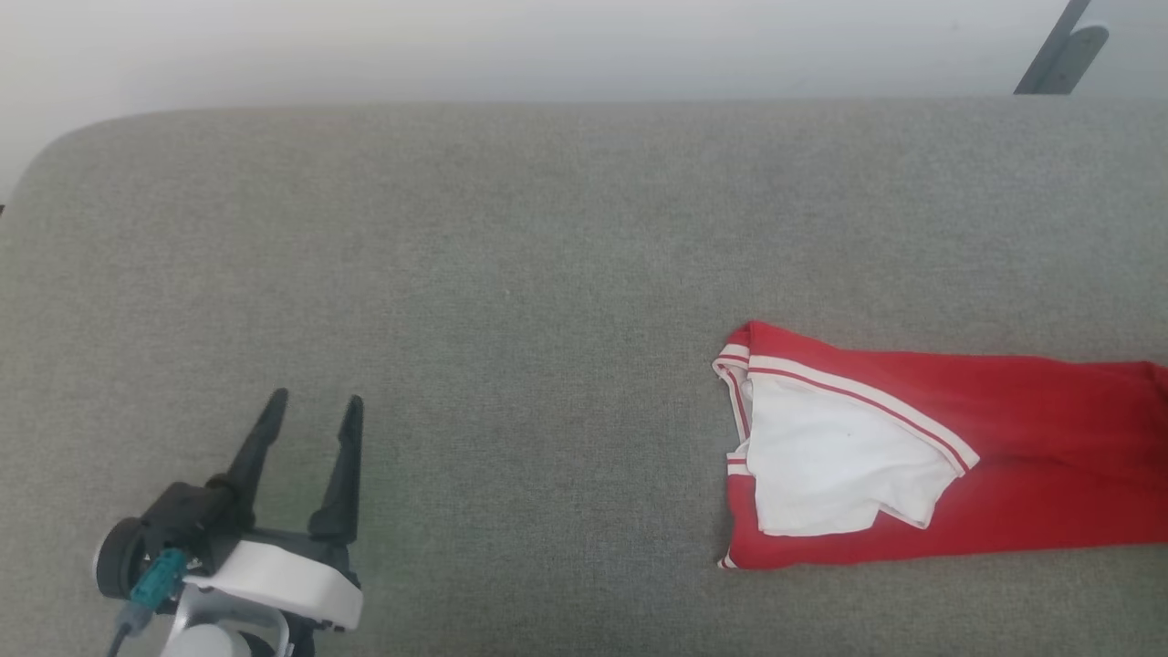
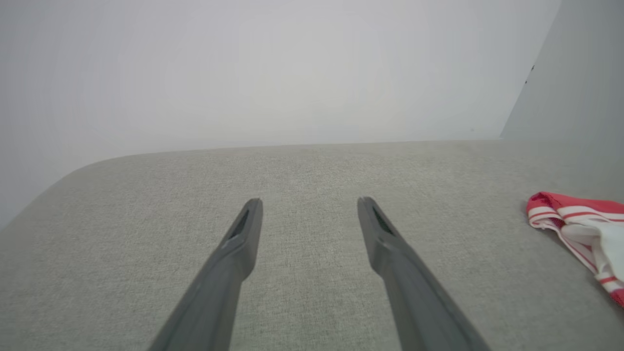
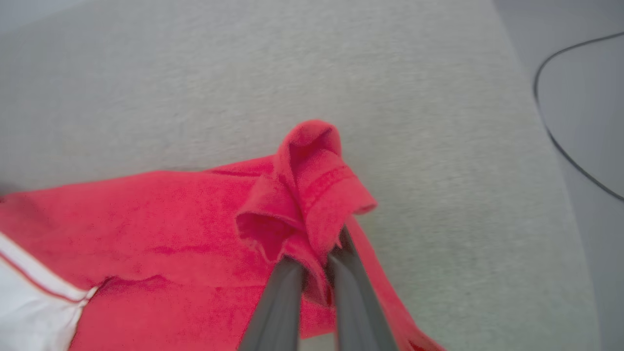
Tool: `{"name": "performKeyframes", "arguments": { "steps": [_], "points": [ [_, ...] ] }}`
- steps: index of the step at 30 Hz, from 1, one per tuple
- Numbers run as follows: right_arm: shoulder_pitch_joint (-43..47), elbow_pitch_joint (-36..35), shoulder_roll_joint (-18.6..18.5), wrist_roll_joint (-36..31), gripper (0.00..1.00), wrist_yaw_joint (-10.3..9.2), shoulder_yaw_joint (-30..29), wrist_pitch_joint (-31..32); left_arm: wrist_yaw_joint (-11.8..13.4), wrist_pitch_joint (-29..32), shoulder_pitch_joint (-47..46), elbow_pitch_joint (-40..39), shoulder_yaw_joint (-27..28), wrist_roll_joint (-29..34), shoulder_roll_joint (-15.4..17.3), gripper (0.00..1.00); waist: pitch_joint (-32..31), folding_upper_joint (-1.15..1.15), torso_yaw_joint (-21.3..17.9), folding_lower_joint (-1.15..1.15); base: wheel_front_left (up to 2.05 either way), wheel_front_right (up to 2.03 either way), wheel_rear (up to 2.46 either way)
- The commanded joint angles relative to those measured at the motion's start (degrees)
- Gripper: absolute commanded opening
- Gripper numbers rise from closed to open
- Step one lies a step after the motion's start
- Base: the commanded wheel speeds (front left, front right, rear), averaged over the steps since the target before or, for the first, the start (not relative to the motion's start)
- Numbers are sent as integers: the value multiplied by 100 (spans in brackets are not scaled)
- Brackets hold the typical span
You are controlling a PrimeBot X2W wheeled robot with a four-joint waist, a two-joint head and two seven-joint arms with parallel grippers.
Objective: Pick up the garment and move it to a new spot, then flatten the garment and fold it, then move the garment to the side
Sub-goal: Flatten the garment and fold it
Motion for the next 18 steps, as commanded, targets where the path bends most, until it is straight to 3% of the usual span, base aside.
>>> {"name": "performKeyframes", "arguments": {
  "steps": [1, 11, 18],
  "points": [
    [85, -170, 72, 51, 0, 2, 72, 52, -7, -24, 78, 6, -17, 17, -25, 100, -51, 0, 17, 0, 0, 0, 0],
    [423, -2137, 722, -148, 0, 2, 954, 716, -7, -25, 211, -1, -141, -91, -143, 100, -244, 0, 250, 0, 0, 0, 0],
    [144, -2581, 1252, -478, 0, 2, 1632, 1113, -7, -24, 122, 46, -281, -212, -180, 100, -215, 0, 529, 0, 0, 0, 0]
  ]
}}
